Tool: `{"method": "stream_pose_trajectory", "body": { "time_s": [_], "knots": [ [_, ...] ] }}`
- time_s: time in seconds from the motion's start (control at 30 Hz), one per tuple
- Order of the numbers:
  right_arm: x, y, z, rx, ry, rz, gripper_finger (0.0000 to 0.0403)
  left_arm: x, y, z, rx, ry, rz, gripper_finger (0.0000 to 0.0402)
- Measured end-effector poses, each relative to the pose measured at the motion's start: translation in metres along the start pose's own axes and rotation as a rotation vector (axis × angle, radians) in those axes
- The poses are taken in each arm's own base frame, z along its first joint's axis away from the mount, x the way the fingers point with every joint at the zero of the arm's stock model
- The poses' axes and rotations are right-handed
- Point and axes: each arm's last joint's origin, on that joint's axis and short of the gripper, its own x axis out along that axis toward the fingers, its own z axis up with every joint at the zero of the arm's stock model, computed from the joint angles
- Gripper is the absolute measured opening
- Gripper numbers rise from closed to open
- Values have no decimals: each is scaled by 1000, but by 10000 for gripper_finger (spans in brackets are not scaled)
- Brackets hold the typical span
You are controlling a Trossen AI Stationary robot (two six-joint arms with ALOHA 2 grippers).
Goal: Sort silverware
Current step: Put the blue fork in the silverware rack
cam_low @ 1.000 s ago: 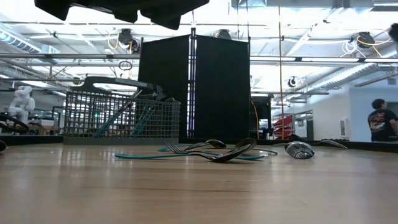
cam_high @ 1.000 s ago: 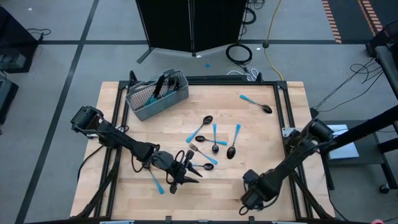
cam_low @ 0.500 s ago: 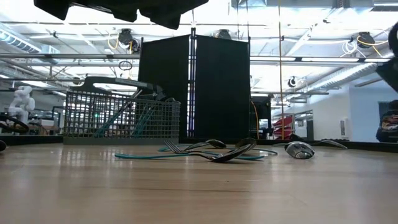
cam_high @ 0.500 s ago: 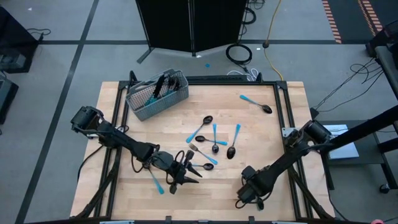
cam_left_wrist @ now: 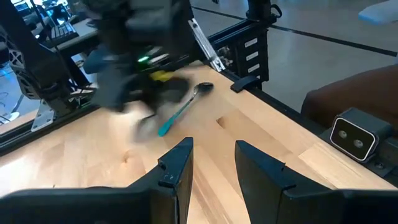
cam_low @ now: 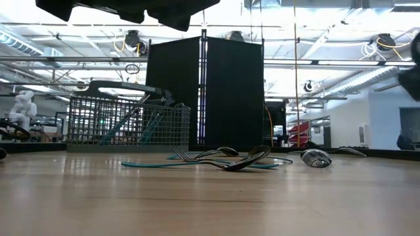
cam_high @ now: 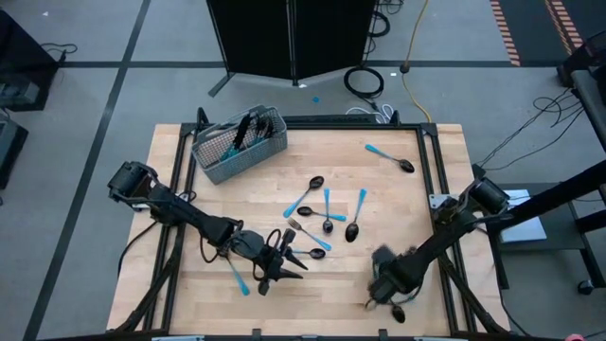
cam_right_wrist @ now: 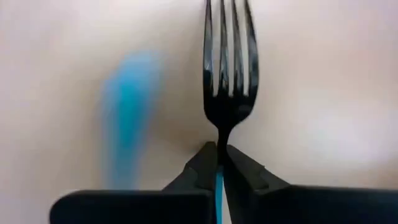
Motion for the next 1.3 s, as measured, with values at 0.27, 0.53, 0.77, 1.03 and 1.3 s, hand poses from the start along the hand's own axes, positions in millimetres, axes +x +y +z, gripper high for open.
{"method": "stream_pose_trajectory", "body": {
  "time_s": [0.27,0.53,0.77,1.03,1.3],
  "knots": [
    [-45,-37,5,122,-370,-82,2,0,0,3,-62,-39,-20,116],
    [-87,-20,-15,-69,-879,382,1,1,1,21,-170,-309,-162,116],
    [-118,28,-34,-336,-1167,658,0,2,-4,28,-200,-452,-167,116],
    [-130,63,-33,-577,-1333,740,0,8,-4,23,-268,-470,-44,116],
    [-120,73,-14,-569,-1316,714,0,10,-4,19,-312,-424,60,116]
  ]
}}
